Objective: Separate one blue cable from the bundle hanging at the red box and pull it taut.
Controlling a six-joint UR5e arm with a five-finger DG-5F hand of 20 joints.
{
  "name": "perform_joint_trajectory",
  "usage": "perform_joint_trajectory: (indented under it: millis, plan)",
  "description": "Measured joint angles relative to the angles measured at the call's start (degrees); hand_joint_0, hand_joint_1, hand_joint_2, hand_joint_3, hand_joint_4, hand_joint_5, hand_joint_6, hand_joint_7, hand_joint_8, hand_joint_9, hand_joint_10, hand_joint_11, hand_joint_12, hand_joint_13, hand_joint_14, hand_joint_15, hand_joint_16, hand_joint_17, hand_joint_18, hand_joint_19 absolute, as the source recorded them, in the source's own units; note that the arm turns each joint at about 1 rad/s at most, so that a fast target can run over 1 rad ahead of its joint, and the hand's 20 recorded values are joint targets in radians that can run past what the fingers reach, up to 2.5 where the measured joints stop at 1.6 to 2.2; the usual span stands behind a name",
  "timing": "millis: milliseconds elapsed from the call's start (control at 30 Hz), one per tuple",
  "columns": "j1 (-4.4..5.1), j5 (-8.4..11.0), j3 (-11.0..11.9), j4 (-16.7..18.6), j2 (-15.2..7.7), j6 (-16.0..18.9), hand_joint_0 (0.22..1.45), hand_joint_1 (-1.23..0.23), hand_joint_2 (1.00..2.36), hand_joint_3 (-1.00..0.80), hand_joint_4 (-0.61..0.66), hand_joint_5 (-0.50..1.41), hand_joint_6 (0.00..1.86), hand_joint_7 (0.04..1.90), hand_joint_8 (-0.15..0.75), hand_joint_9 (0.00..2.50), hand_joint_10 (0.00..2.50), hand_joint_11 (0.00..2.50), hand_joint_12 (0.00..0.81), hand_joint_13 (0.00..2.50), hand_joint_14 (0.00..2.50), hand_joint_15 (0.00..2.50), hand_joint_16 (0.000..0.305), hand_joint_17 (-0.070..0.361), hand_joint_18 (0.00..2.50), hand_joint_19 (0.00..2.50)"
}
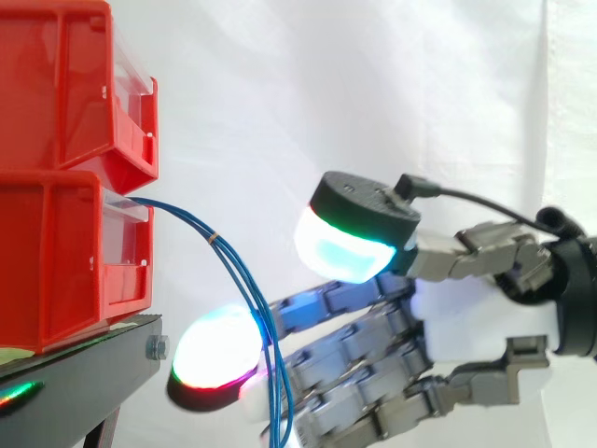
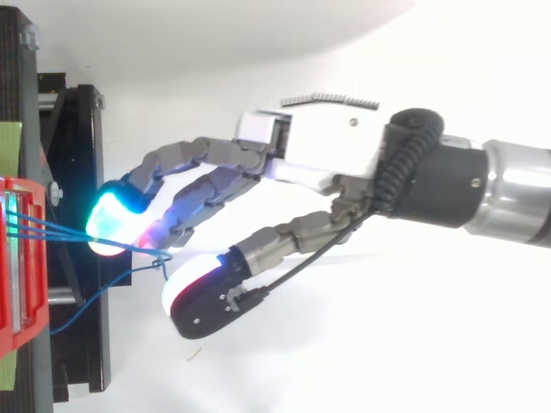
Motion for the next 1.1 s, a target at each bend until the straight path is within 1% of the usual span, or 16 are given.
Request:
perform_joint_trajectory:
  millis: [133, 233, 300, 500, 833, 967, 1100]
  plan:
    - [-0.26, -1.81, 2.5, 0.2, -2.3, 2.3, 0.53, -0.69, 1.00, -0.50, 0.20, -0.14, 0.50, 0.74, 0.248, 0.85, 0.01, 0.27, 0.316, 0.74, 0.01, 0.36, 0.037, 0.082, 0.51, 0.33]
    - [-0.37, -3.20, 3.5, 0.1, -3.0, 3.1, 0.54, -0.67, 1.00, -0.50, 0.20, -0.14, 0.50, 0.75, 0.250, 0.85, 0.01, 0.27, 0.313, 0.75, 0.01, 0.36, 0.036, 0.081, 0.52, 0.33]
    - [-0.43, -3.77, 3.7, 0.1, -3.1, 3.4, 0.54, -0.66, 1.00, -0.50, 0.21, -0.13, 0.50, 0.75, 0.248, 0.86, 0.01, 0.27, 0.312, 0.75, 0.01, 0.36, 0.036, 0.080, 0.53, 0.34]
    - [-0.68, -4.70, 3.9, 0.2, -3.2, 5.0, 0.57, -0.64, 1.00, -0.50, 0.21, -0.13, 0.50, 0.76, 0.248, 0.89, 0.01, 0.28, 0.307, 0.79, 0.01, 0.38, 0.034, 0.077, 0.55, 0.35]
    - [-1.05, -5.36, 3.9, -0.1, -3.2, 6.1, 0.63, -0.69, 1.01, -0.38, 0.20, -0.12, 0.50, 0.80, 0.246, 0.91, 0.01, 0.31, 0.301, 0.82, 0.02, 0.40, 0.033, 0.075, 0.58, 0.37]
    - [-1.58, -5.74, 3.9, -0.4, -2.7, 6.0, 0.64, -0.70, 1.01, -0.37, 0.20, -0.12, 0.50, 0.80, 0.247, 0.92, 0.01, 0.31, 0.300, 0.82, 0.01, 0.40, 0.033, 0.075, 0.58, 0.37]
    - [-2.29, -6.08, 3.9, -1.8, -1.6, 5.8, 0.64, -0.71, 1.01, -0.38, 0.20, -0.12, 0.50, 0.84, 0.245, 0.92, 0.01, 0.32, 0.301, 0.83, 0.02, 0.40, 0.033, 0.075, 0.59, 0.37]
